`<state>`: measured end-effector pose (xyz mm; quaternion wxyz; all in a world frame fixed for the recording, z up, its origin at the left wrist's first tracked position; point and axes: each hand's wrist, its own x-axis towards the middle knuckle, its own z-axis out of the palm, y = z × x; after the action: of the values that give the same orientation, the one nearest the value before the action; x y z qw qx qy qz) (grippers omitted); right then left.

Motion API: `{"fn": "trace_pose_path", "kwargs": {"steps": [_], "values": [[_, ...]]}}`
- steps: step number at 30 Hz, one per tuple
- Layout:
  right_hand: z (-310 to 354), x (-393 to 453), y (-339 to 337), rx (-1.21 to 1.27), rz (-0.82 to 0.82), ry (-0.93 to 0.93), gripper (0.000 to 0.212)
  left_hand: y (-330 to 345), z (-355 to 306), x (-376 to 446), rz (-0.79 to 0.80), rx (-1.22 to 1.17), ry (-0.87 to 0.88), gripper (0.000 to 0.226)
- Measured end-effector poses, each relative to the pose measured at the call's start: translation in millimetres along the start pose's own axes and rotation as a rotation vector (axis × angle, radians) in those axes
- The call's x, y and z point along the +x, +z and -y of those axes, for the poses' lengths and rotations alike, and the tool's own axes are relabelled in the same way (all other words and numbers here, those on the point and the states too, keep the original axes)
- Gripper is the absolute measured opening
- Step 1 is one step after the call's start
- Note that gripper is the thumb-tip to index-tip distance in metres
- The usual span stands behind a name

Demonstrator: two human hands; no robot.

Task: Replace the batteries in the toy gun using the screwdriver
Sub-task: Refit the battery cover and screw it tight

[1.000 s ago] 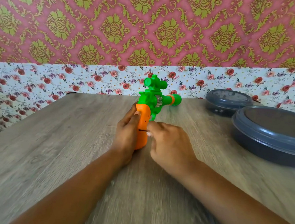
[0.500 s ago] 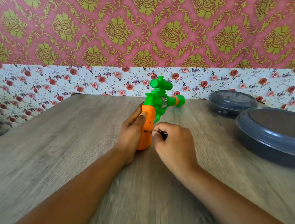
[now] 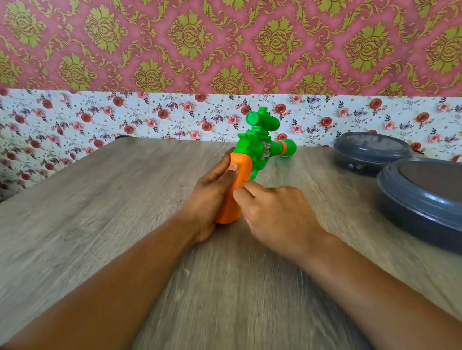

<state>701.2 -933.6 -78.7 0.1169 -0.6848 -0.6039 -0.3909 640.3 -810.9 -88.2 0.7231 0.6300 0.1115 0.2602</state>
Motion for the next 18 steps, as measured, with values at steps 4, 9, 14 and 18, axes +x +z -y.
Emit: {"fn": "trace_pose_path", "kwargs": {"steps": [4,9,14,18], "values": [[11.9,10.0,0.2,0.339,0.104,0.337,0.015,-1.0,-0.6,0.1,-0.006,0.044,0.026,0.04],[14.4,25.4,-0.4,1.407,0.209,1.277,0.027,-1.4,0.7,0.7,-0.034,0.144,0.076,0.04],[21.4,26.3,1.5,1.629,0.194,1.491,0.016,-6.4,-0.8,5.8,0.012,0.175,0.087,0.043],[19.2,17.3,9.9,1.266,0.094,1.161,0.018,-8.8,-1.5,8.8,0.041,0.136,0.049,0.04]]}}
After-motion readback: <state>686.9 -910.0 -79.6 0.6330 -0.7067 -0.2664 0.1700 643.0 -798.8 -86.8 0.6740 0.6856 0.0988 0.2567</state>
